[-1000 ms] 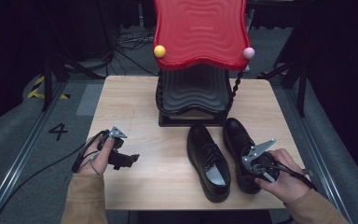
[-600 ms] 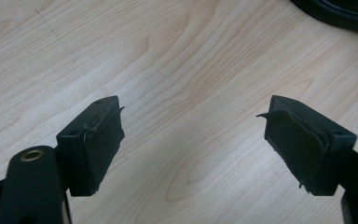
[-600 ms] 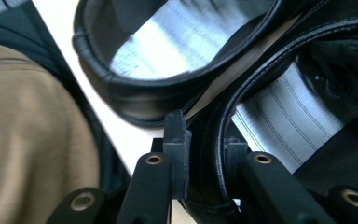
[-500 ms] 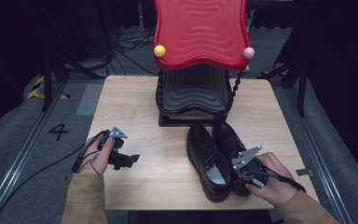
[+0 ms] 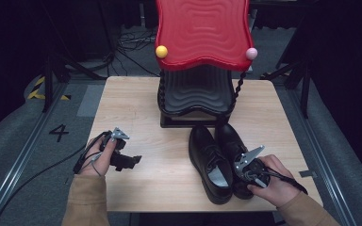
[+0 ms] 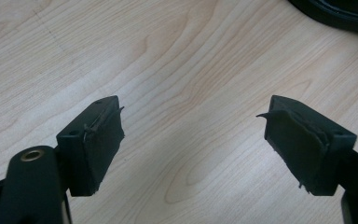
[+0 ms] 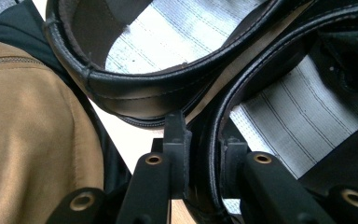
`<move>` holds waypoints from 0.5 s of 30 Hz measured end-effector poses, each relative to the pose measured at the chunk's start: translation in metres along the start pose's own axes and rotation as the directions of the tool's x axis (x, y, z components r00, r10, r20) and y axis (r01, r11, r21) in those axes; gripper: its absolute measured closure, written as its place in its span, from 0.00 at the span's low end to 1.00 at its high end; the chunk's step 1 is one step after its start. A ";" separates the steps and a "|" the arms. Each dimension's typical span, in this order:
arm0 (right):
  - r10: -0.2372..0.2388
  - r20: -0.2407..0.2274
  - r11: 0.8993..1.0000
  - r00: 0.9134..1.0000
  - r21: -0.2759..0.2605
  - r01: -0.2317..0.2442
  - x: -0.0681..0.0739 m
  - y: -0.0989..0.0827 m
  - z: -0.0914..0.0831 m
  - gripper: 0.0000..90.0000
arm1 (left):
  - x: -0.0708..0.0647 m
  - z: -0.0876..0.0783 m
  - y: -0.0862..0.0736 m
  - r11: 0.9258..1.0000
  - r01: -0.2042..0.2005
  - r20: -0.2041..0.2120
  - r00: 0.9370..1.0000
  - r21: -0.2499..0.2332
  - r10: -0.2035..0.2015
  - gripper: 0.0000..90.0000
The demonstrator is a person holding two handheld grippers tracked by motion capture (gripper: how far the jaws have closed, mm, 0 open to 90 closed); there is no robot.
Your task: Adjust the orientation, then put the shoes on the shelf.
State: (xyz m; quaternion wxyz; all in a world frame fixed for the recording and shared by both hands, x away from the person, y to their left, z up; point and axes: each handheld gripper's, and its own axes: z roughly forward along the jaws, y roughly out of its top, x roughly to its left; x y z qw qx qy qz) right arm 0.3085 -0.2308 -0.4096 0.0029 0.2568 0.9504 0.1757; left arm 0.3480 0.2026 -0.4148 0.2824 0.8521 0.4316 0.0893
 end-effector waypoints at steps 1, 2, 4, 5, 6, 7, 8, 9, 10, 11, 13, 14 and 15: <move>-0.001 0.002 1.000 1.000 -0.002 0.001 -0.001 0.000 0.000 0.86 | 0.000 0.000 0.000 1.000 0.000 -0.001 1.000 0.000 0.000 0.22; -0.001 0.002 1.000 1.000 -0.002 0.001 -0.001 0.000 0.000 0.86 | 0.000 0.000 0.000 1.000 0.000 -0.001 1.000 0.000 0.000 0.22; 0.013 0.009 1.000 1.000 -0.028 -0.013 -0.001 -0.001 0.000 0.80 | 0.000 0.001 0.001 1.000 -0.001 0.001 1.000 0.000 0.001 0.22; 0.034 0.004 0.999 0.999 -0.039 -0.033 -0.002 0.000 -0.002 0.79 | 0.001 0.001 0.001 1.000 -0.002 0.000 1.000 -0.001 0.002 0.22; 0.034 0.004 0.999 0.999 -0.039 -0.033 -0.002 0.000 -0.002 0.79 | 0.001 0.001 0.001 1.000 -0.002 0.001 1.000 -0.003 0.002 0.22; 0.035 0.005 0.998 0.999 -0.043 -0.035 -0.002 0.000 -0.003 0.78 | 0.001 0.001 0.002 1.000 -0.003 0.002 1.000 -0.003 0.003 0.22; 0.055 0.007 0.997 0.998 -0.056 -0.055 -0.003 0.000 -0.007 0.75 | 0.000 0.001 0.001 1.000 -0.003 0.003 1.000 -0.004 0.003 0.22; 0.055 0.007 0.997 0.998 -0.056 -0.055 -0.003 0.000 -0.007 0.75 | 0.001 0.001 0.001 1.000 -0.003 0.002 1.000 -0.004 0.003 0.22; 0.060 0.000 0.996 0.998 -0.059 -0.060 -0.003 0.000 -0.008 0.74 | 0.001 0.001 0.001 1.000 0.000 0.002 1.000 -0.004 0.000 0.22; 0.070 -0.002 0.995 0.998 -0.065 -0.070 -0.003 0.001 -0.011 0.73 | 0.001 0.001 0.001 1.000 0.004 0.002 1.000 -0.004 -0.004 0.22; 0.079 0.001 0.994 0.997 -0.076 -0.079 -0.004 0.001 -0.017 0.70 | 0.002 0.000 0.001 1.000 0.000 0.000 1.000 -0.005 0.000 0.22; 0.085 0.000 0.993 0.996 -0.078 -0.085 -0.004 0.001 -0.019 0.69 | 0.002 0.000 0.001 1.000 0.005 0.000 1.000 -0.006 -0.005 0.22; 0.094 -0.005 0.992 0.996 -0.086 -0.094 -0.005 0.001 -0.022 0.67 | 0.001 0.000 0.001 1.000 0.004 0.002 1.000 -0.005 -0.004 0.22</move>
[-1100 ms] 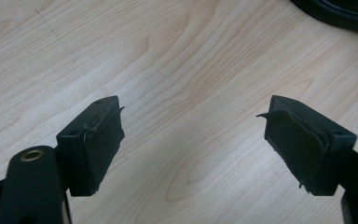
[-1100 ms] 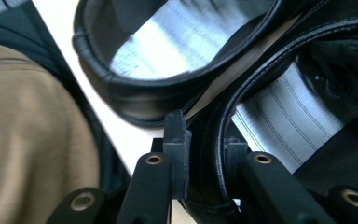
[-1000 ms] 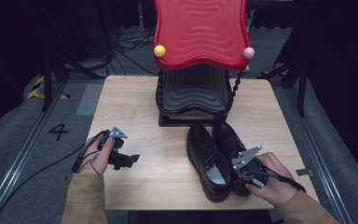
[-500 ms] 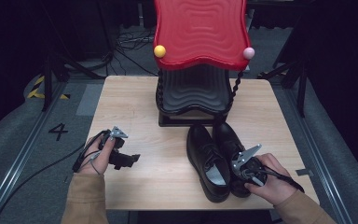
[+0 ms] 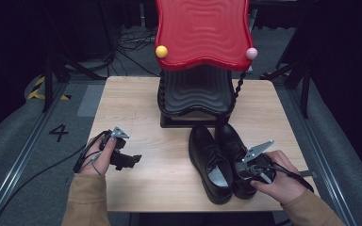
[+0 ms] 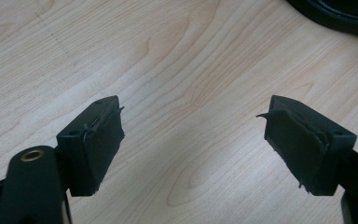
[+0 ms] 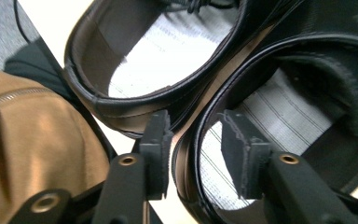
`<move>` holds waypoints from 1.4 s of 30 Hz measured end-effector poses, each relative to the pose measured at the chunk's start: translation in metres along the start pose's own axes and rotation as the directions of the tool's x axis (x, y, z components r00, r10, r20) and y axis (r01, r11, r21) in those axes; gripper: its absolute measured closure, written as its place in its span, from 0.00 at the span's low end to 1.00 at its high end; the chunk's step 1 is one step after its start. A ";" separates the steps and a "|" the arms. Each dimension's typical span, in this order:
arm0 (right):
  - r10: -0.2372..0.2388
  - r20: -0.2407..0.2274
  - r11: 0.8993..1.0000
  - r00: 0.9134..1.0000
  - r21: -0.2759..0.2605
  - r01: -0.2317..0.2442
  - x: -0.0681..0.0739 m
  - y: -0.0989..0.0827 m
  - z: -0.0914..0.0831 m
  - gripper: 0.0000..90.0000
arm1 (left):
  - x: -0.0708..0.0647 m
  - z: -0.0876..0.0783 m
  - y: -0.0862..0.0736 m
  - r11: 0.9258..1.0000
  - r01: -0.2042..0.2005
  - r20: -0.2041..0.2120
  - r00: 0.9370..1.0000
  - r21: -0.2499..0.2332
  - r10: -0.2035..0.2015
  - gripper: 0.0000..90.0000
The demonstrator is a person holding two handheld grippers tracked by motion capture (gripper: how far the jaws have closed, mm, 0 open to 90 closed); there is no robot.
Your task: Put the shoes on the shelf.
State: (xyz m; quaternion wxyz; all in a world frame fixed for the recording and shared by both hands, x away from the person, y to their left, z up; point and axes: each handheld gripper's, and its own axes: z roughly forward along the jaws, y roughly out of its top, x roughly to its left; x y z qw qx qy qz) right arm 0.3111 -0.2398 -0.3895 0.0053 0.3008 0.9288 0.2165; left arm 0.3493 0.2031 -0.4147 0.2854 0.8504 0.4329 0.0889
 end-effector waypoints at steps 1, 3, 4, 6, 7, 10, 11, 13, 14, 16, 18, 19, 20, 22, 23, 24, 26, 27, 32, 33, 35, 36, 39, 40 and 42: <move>0.033 -0.015 0.999 0.999 -0.014 -0.033 -0.001 0.001 -0.006 0.64 | -0.001 0.000 0.000 1.000 -0.002 -0.002 1.000 -0.001 0.002 0.22; 0.050 -0.017 0.999 0.999 -0.013 -0.050 -0.001 0.001 -0.008 0.64 | -0.001 0.000 0.000 1.000 -0.003 -0.004 1.000 -0.001 0.003 0.22; 0.071 -0.014 0.997 0.997 -0.020 -0.072 -0.002 0.002 -0.011 0.64 | -0.001 0.000 0.000 1.000 -0.005 -0.001 1.000 0.002 0.005 0.22; 0.119 -0.020 0.992 0.993 -0.042 -0.120 -0.002 0.005 -0.016 0.62 | -0.002 0.000 0.001 1.000 -0.003 -0.002 1.000 0.001 0.003 0.22; 0.162 -0.024 0.985 0.987 -0.050 -0.163 -0.003 0.006 -0.018 0.60 | -0.001 0.000 0.001 1.000 -0.007 -0.002 1.000 0.004 0.007 0.22; 0.246 -0.035 0.967 0.969 -0.061 -0.248 -0.004 0.012 -0.021 0.58 | -0.001 0.000 0.001 1.000 -0.004 -0.002 1.000 0.002 0.004 0.22; 0.246 -0.035 0.967 0.969 -0.061 -0.248 -0.004 0.012 -0.021 0.58 | -0.001 0.000 0.001 1.000 -0.004 -0.002 1.000 0.002 0.004 0.22; 0.305 -0.042 0.949 0.951 -0.070 -0.307 -0.007 0.018 -0.018 0.56 | -0.001 0.000 0.001 1.000 -0.007 0.002 1.000 0.004 0.007 0.22; 0.315 -0.041 0.946 0.948 -0.067 -0.317 -0.008 0.020 -0.016 0.56 | -0.001 0.000 0.001 1.000 -0.005 -0.002 1.000 0.002 0.005 0.22; 0.322 -0.041 0.944 0.946 -0.058 -0.324 -0.008 0.021 -0.014 0.55 | -0.001 0.000 0.001 1.000 -0.005 -0.002 1.000 -0.002 0.005 0.22; 0.346 -0.025 0.938 0.938 -0.021 -0.347 -0.009 0.026 -0.004 0.54 | 0.000 0.000 0.001 1.000 -0.006 -0.003 1.000 0.000 0.006 0.22; 0.346 -0.025 0.938 0.938 -0.021 -0.347 -0.009 0.026 -0.004 0.54 | 0.000 0.000 0.001 1.000 -0.006 -0.003 1.000 0.000 0.006 0.22; 0.359 -0.017 0.933 0.933 -0.016 -0.359 -0.010 0.027 -0.001 0.53 | 0.000 0.000 0.001 1.000 -0.005 -0.003 1.000 0.000 0.005 0.22; 0.375 0.004 0.927 0.927 -0.001 -0.375 -0.011 0.030 0.007 0.53 | 0.000 0.000 0.001 1.000 -0.007 -0.002 1.000 -0.001 0.007 0.22; 0.383 0.014 0.924 0.924 0.007 -0.383 -0.012 0.031 0.010 0.53 | 0.000 0.000 0.001 1.000 -0.007 -0.001 1.000 -0.001 0.007 0.22; 0.389 0.025 0.921 0.921 0.020 -0.390 -0.012 0.033 0.018 0.53 | 0.000 -0.001 0.001 1.000 -0.007 -0.002 1.000 -0.002 0.007 0.22; 0.393 0.029 0.919 0.919 0.025 -0.394 -0.012 0.034 0.022 0.53 | 0.000 0.000 0.001 1.000 -0.004 -0.002 1.000 -0.004 0.004 0.22; 0.400 0.035 0.916 0.916 0.028 -0.401 -0.012 0.035 0.027 0.53 | 0.000 -0.001 0.001 1.000 -0.004 -0.002 1.000 -0.002 0.004 0.22; 0.417 0.097 0.906 0.904 0.033 -0.422 -0.013 0.038 0.042 0.59 | 0.000 0.000 0.001 1.000 -0.005 -0.002 1.000 -0.003 0.005 0.22; 0.420 0.106 0.904 0.901 0.034 -0.426 -0.014 0.039 0.048 0.62 | 0.000 0.000 0.001 1.000 -0.005 -0.002 1.000 -0.002 0.005 0.22; 0.419 0.118 0.904 0.900 0.038 -0.426 -0.014 0.039 0.051 0.64 | 0.000 0.000 0.001 1.000 -0.006 -0.002 1.000 -0.001 0.006 0.22; 0.419 0.137 0.903 0.898 0.045 -0.428 -0.013 0.040 0.052 0.66 | 0.000 0.000 0.001 1.000 -0.006 -0.003 1.000 0.000 0.006 0.22; 0.405 0.174 0.906 0.897 0.055 -0.420 -0.012 0.042 0.054 0.72 | 0.000 0.000 0.001 1.000 -0.009 -0.004 1.000 0.001 0.009 0.22; 0.402 0.177 0.906 0.898 0.061 -0.418 -0.011 0.043 0.054 0.74 | -0.001 0.000 0.001 1.000 -0.009 -0.003 1.000 0.002 0.009 0.22; 0.399 0.175 0.907 0.900 0.071 -0.416 -0.013 0.044 0.055 0.77 | -0.001 0.001 0.001 1.000 -0.008 0.001 1.000 0.003 0.008 0.22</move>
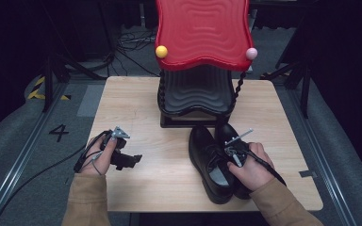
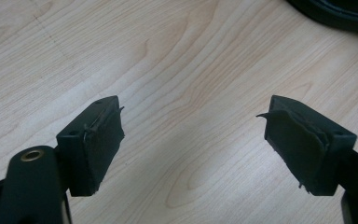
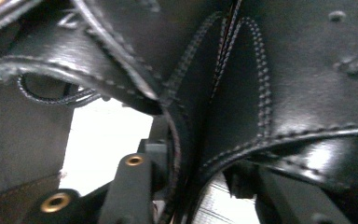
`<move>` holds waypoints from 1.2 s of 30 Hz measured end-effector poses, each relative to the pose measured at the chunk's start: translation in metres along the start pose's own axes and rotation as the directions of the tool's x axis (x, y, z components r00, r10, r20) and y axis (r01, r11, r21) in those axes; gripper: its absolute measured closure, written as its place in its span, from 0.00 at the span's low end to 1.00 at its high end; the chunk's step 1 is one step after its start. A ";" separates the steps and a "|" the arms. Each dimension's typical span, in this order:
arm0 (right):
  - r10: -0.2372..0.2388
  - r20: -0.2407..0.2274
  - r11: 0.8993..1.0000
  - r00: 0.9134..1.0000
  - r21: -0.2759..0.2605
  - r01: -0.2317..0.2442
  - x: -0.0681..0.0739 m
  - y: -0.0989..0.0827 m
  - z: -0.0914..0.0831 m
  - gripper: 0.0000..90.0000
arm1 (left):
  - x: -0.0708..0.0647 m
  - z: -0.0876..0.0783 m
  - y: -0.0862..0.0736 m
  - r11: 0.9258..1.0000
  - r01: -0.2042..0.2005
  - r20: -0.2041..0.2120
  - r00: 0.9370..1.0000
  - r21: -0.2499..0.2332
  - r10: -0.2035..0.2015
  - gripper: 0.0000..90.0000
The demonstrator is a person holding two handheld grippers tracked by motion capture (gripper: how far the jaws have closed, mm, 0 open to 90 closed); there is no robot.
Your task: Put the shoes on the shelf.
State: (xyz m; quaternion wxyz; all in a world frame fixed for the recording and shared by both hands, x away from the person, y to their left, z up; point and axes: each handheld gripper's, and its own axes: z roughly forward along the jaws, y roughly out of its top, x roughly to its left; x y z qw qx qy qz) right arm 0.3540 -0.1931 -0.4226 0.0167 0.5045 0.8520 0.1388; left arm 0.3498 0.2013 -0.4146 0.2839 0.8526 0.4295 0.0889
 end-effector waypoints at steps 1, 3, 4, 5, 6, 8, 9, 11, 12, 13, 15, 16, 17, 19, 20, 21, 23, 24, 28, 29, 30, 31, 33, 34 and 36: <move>0.002 -0.003 1.000 1.000 0.005 -0.002 0.000 0.001 0.000 0.78 | -0.001 0.000 0.000 1.000 0.002 -0.003 1.000 -0.001 -0.002 0.22; 0.002 -0.004 1.000 1.000 0.006 -0.002 -0.001 0.001 0.000 0.79 | -0.001 0.000 0.000 1.000 0.000 -0.003 1.000 -0.002 0.000 0.22; 0.001 -0.005 1.000 1.000 0.005 -0.001 -0.001 0.001 0.000 0.79 | -0.001 0.000 0.000 1.000 0.001 0.000 1.000 -0.001 -0.001 0.22; 0.009 -0.008 1.000 1.000 0.002 -0.009 -0.001 0.000 0.000 0.78 | 0.000 0.000 0.000 1.000 0.000 -0.001 1.000 -0.002 0.000 0.22; 0.011 -0.008 1.000 1.000 0.003 -0.011 -0.001 0.000 0.000 0.78 | 0.000 0.000 0.000 1.000 0.000 -0.002 1.000 -0.002 0.000 0.22; 0.019 -0.010 1.000 1.000 0.014 -0.019 -0.001 0.001 0.001 0.79 | -0.001 0.000 0.000 1.000 -0.002 -0.003 1.000 -0.002 0.002 0.22; 0.028 -0.008 0.999 1.000 0.021 -0.028 -0.001 0.002 0.001 0.80 | -0.001 0.000 0.000 1.000 -0.004 -0.003 1.000 -0.002 0.004 0.22; 0.030 0.001 0.999 1.000 0.044 -0.030 -0.001 0.005 0.001 0.82 | -0.001 -0.001 0.000 1.000 -0.001 0.000 1.000 -0.004 0.001 0.22; 0.024 0.001 0.999 1.000 0.047 -0.024 -0.001 0.006 0.001 0.83 | -0.001 -0.001 0.000 1.000 -0.002 0.000 1.000 -0.003 0.002 0.22; 0.019 0.009 0.998 1.000 0.052 -0.019 0.000 0.006 0.001 0.83 | -0.001 -0.001 0.000 1.000 0.000 0.001 1.000 -0.005 0.000 0.22; 0.019 0.010 0.998 1.000 0.054 -0.020 0.000 0.007 0.001 0.84 | 0.000 -0.002 0.000 1.000 -0.001 -0.003 1.000 -0.007 0.001 0.22; 0.019 0.010 0.998 1.000 0.054 -0.020 0.000 0.007 0.001 0.84 | 0.000 -0.002 0.000 1.000 -0.001 -0.003 1.000 -0.007 0.001 0.22; 0.027 0.005 0.998 1.000 0.059 -0.027 -0.001 0.007 0.001 0.84 | 0.000 -0.002 0.000 1.000 -0.004 -0.005 1.000 -0.007 0.004 0.22; 0.051 -0.016 0.996 0.999 0.069 -0.049 -0.004 0.009 0.001 0.85 | 0.000 -0.001 -0.001 1.000 0.000 -0.002 1.000 -0.006 0.000 0.22; 0.052 -0.023 0.996 0.998 0.076 -0.050 -0.006 0.009 0.001 0.86 | 0.000 -0.001 -0.001 1.000 0.000 -0.001 1.000 -0.007 0.000 0.22; 0.047 -0.020 0.996 0.999 0.082 -0.046 -0.005 0.010 0.001 0.86 | 0.000 -0.001 -0.001 1.000 0.000 -0.003 1.000 -0.006 0.000 0.22; 0.043 -0.009 0.996 0.999 0.083 -0.043 -0.004 0.010 0.001 0.87 | 0.000 -0.002 -0.002 1.000 0.003 -0.005 1.000 -0.006 -0.003 0.22; 0.058 -0.011 0.995 0.998 0.081 -0.057 -0.004 0.010 0.001 0.88 | 0.001 -0.003 -0.002 1.000 0.005 -0.005 1.000 -0.007 -0.005 0.22; 0.099 -0.017 0.991 0.995 0.095 -0.097 -0.007 0.011 0.000 0.90 | 0.002 -0.003 -0.004 1.000 0.011 -0.005 1.000 -0.009 -0.011 0.22; 0.097 -0.010 0.990 0.995 0.100 -0.096 -0.007 0.011 -0.001 0.90 | 0.003 -0.004 -0.004 1.000 0.012 -0.004 1.000 -0.008 -0.012 0.22; 0.100 0.000 0.990 0.995 0.102 -0.099 -0.007 0.011 -0.001 0.91 | 0.003 -0.004 -0.004 1.000 0.013 -0.011 1.000 -0.012 -0.013 0.22; 0.104 0.004 0.989 0.995 0.109 -0.103 -0.008 0.011 -0.002 0.91 | 0.004 -0.004 -0.004 1.000 0.018 -0.011 1.000 -0.014 -0.018 0.22; 0.110 0.005 0.988 0.994 0.107 -0.110 -0.011 0.011 -0.003 0.92 | 0.004 -0.004 -0.005 1.000 0.015 -0.006 1.000 -0.013 -0.015 0.22; 0.113 0.002 0.988 0.994 0.108 -0.113 -0.012 0.011 -0.004 0.92 | 0.004 -0.004 -0.005 1.000 0.018 -0.006 1.000 -0.014 -0.018 0.22; 0.118 -0.008 0.986 0.993 0.120 -0.116 -0.013 0.010 -0.007 0.92 | 0.004 -0.005 -0.005 1.000 0.016 -0.007 1.000 -0.016 -0.016 0.22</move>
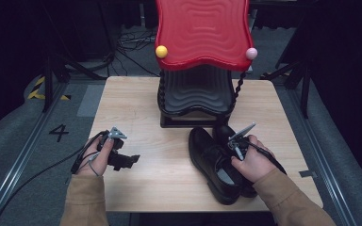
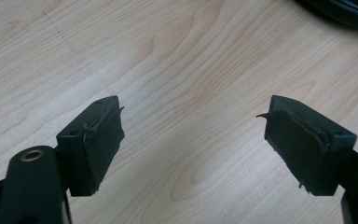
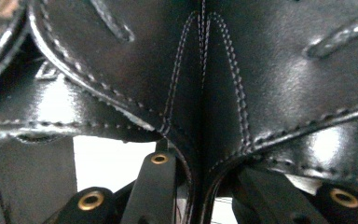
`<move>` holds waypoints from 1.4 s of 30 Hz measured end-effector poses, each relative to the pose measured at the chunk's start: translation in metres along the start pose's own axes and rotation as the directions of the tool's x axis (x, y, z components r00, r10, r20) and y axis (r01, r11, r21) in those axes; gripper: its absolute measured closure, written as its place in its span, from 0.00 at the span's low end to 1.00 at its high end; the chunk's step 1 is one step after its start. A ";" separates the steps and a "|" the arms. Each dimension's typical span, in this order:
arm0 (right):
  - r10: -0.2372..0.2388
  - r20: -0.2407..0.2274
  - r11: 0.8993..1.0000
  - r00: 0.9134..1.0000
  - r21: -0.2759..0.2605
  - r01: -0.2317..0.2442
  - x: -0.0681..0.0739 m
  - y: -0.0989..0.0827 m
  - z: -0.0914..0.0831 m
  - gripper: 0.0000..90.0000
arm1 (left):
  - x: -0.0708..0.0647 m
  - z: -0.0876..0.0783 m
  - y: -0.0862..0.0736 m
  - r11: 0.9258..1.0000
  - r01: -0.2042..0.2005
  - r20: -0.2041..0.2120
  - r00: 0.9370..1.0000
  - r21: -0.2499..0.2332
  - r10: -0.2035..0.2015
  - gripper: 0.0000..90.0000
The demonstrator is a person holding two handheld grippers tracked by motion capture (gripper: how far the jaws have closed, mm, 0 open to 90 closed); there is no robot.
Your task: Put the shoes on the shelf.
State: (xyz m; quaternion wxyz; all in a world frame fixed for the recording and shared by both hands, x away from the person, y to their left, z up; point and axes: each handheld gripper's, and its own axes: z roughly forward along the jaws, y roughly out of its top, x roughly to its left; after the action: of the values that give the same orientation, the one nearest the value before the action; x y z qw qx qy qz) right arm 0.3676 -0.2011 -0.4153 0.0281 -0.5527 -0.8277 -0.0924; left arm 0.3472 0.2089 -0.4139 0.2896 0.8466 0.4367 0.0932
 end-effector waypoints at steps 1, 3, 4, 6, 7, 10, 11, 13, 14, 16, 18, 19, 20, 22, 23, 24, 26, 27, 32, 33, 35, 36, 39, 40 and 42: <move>0.001 -0.008 1.000 1.000 0.001 -0.001 0.000 -0.001 -0.001 0.92 | 0.000 0.000 0.000 1.000 -0.001 0.001 1.000 0.000 0.001 0.22; -0.001 -0.022 1.000 1.000 0.009 0.001 0.001 -0.003 -0.004 0.92 | 0.000 0.000 0.000 1.000 0.000 -0.001 1.000 0.001 0.000 0.22; -0.005 -0.028 1.000 1.000 0.011 0.006 0.002 -0.004 -0.006 0.92 | 0.000 0.000 0.000 1.000 0.000 0.000 1.000 0.001 0.000 0.22; -0.011 -0.036 1.000 0.999 0.023 0.012 0.003 -0.006 -0.011 0.92 | 0.000 0.000 0.000 1.000 0.001 0.002 1.000 0.000 -0.001 0.22; -0.011 -0.036 1.000 0.999 0.023 0.012 0.003 -0.006 -0.011 0.92 | 0.000 0.000 0.000 1.000 0.003 0.001 1.000 -0.002 -0.003 0.22; -0.020 -0.049 0.999 0.999 0.024 0.021 0.005 -0.010 -0.021 0.92 | 0.000 -0.001 0.000 1.000 0.005 -0.002 1.000 -0.001 -0.005 0.22; -0.020 -0.049 0.999 0.999 0.023 0.022 0.006 -0.010 -0.024 0.92 | 0.001 -0.001 0.000 1.000 0.003 -0.003 1.000 -0.002 -0.003 0.22; -0.030 -0.045 0.999 0.999 0.016 0.031 0.007 -0.012 -0.035 0.92 | 0.001 -0.001 -0.001 1.000 0.006 0.000 1.000 -0.005 -0.006 0.22; -0.030 -0.045 0.999 0.999 0.016 0.031 0.007 -0.012 -0.035 0.92 | 0.001 -0.001 -0.001 1.000 0.006 0.000 1.000 -0.005 -0.006 0.22; -0.032 -0.044 0.999 0.999 0.008 0.032 0.009 -0.014 -0.049 0.92 | 0.001 -0.002 -0.001 1.000 0.003 -0.002 1.000 -0.003 -0.003 0.22; -0.030 -0.044 0.999 0.999 0.010 0.031 0.009 -0.014 -0.052 0.92 | 0.001 -0.002 -0.001 1.000 0.003 -0.004 1.000 -0.004 -0.003 0.22; -0.036 -0.038 0.999 0.999 0.008 0.037 0.009 -0.015 -0.061 0.92 | 0.001 -0.003 -0.001 1.000 0.006 -0.001 1.000 -0.002 -0.006 0.22; -0.036 -0.038 0.999 0.999 0.008 0.037 0.009 -0.015 -0.061 0.92 | 0.001 -0.003 -0.001 1.000 0.006 -0.001 1.000 -0.002 -0.006 0.22; -0.043 -0.035 0.999 0.998 0.007 0.043 0.010 -0.016 -0.070 0.92 | 0.001 -0.003 -0.001 1.000 0.008 -0.002 1.000 -0.005 -0.008 0.22; -0.041 -0.035 0.999 0.999 -0.001 0.041 0.010 -0.017 -0.078 0.92 | 0.001 -0.004 -0.001 1.000 0.006 -0.005 1.000 -0.005 -0.006 0.22; -0.037 -0.036 0.999 0.999 -0.004 0.037 0.011 -0.018 -0.081 0.92 | 0.001 -0.004 -0.001 1.000 0.007 -0.005 1.000 -0.005 -0.007 0.22; -0.038 -0.037 0.999 0.999 -0.009 0.037 0.010 -0.018 -0.085 0.92 | 0.001 -0.004 -0.001 1.000 0.008 -0.003 1.000 -0.007 -0.008 0.22; -0.036 -0.041 0.999 0.999 -0.014 0.036 0.010 -0.019 -0.089 0.92 | 0.001 -0.004 -0.001 1.000 0.008 -0.004 1.000 -0.011 -0.008 0.22; -0.039 -0.038 0.998 0.999 -0.046 0.037 0.010 -0.018 -0.114 0.92 | 0.002 -0.005 -0.002 1.000 0.011 -0.007 1.000 -0.011 -0.011 0.22; -0.038 -0.037 0.998 0.999 -0.054 0.036 0.010 -0.018 -0.119 0.92 | 0.002 -0.005 -0.001 1.000 0.009 -0.005 1.000 -0.008 -0.009 0.22; -0.036 -0.044 0.997 0.998 -0.064 0.033 0.009 -0.018 -0.126 0.92 | 0.002 -0.005 -0.001 1.000 0.009 -0.007 1.000 -0.009 -0.009 0.22; -0.041 -0.051 0.997 0.998 -0.071 0.037 0.009 -0.018 -0.132 0.92 | 0.002 -0.005 -0.001 1.000 0.011 -0.005 1.000 -0.010 -0.011 0.22; -0.045 -0.054 0.996 0.998 -0.082 0.040 0.008 -0.017 -0.141 0.92 | 0.001 -0.005 -0.001 1.000 0.007 -0.003 1.000 -0.011 -0.007 0.22; -0.056 -0.046 0.994 0.997 -0.093 0.051 0.009 -0.017 -0.151 0.92 | 0.001 -0.005 -0.001 1.000 0.007 -0.005 1.000 -0.010 -0.007 0.22; -0.061 -0.042 0.993 0.997 -0.101 0.057 0.010 -0.017 -0.157 0.92 | 0.002 -0.006 -0.002 1.000 0.012 -0.006 1.000 -0.010 -0.012 0.22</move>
State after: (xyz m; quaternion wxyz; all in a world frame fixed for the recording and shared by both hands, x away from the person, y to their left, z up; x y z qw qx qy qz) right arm 0.3396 -0.2271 -0.2613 0.0162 -0.5265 -0.8372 -0.1469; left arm 0.3449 0.2134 -0.4104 0.2930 0.8422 0.4422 0.0963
